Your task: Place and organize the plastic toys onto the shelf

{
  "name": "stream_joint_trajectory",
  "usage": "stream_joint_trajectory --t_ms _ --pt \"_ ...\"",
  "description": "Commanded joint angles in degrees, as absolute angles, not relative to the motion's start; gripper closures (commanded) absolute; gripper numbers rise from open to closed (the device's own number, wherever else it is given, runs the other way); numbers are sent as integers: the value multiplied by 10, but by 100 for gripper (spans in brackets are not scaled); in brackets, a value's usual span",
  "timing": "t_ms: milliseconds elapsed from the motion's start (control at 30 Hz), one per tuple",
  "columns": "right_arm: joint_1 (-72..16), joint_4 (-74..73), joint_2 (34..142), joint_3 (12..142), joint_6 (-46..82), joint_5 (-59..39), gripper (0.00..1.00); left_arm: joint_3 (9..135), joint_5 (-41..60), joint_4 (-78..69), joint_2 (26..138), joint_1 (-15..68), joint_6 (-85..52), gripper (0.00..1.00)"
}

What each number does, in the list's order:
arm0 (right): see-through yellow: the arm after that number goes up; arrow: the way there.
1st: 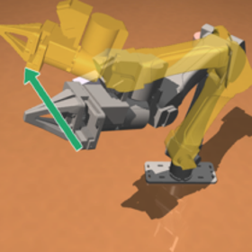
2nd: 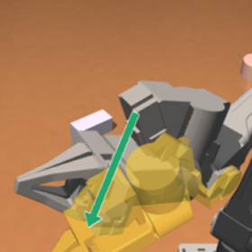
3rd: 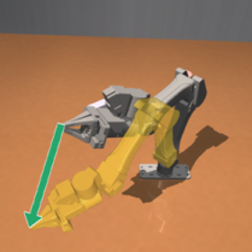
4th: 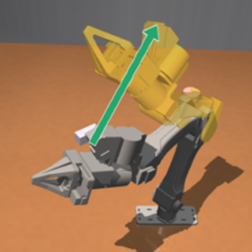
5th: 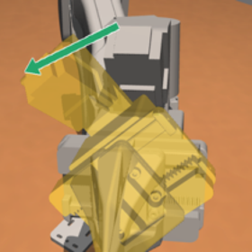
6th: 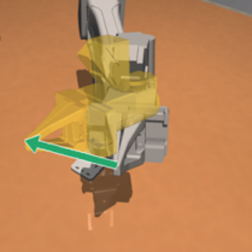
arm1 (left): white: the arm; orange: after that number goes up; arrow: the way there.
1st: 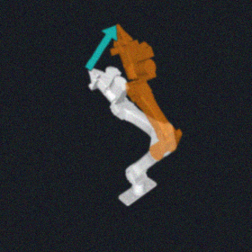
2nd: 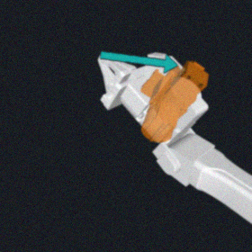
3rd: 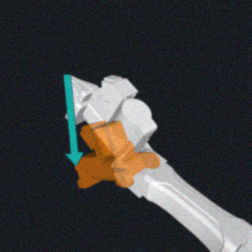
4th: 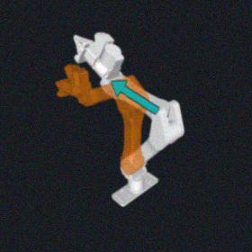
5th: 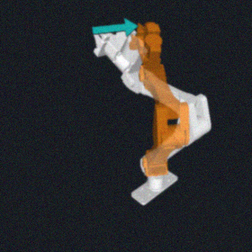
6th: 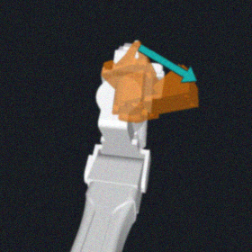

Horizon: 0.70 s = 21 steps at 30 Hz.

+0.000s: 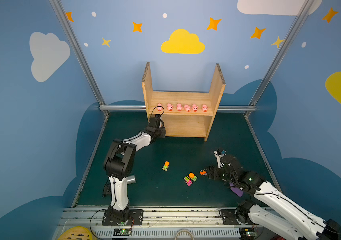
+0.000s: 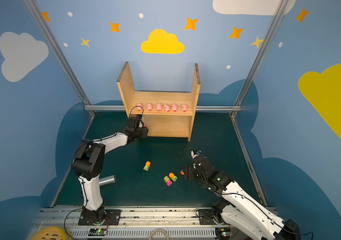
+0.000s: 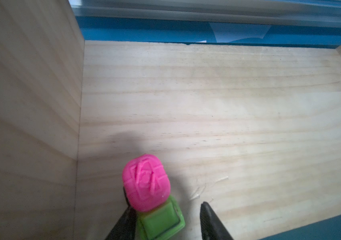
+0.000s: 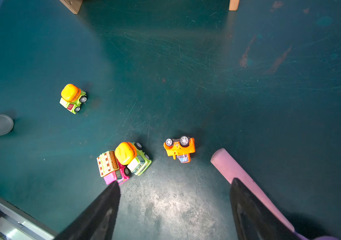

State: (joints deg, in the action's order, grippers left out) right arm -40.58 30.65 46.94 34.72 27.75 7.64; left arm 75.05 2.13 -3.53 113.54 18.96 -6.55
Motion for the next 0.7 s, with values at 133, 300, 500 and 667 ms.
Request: stream_joint_trajectory --t_ms 133,300,500,667 --pt "-402 299 462 361 274 70 19 724 18 6 1125 194 -86 44" --pt "-402 299 457 358 275 66 19 715 -23 18 1106 205 -93 40" --pt "-402 301 448 358 276 62 19 720 -74 34 1090 214 -105 37" --pt "-402 310 434 355 279 63 19 729 -95 51 1083 219 -109 36"
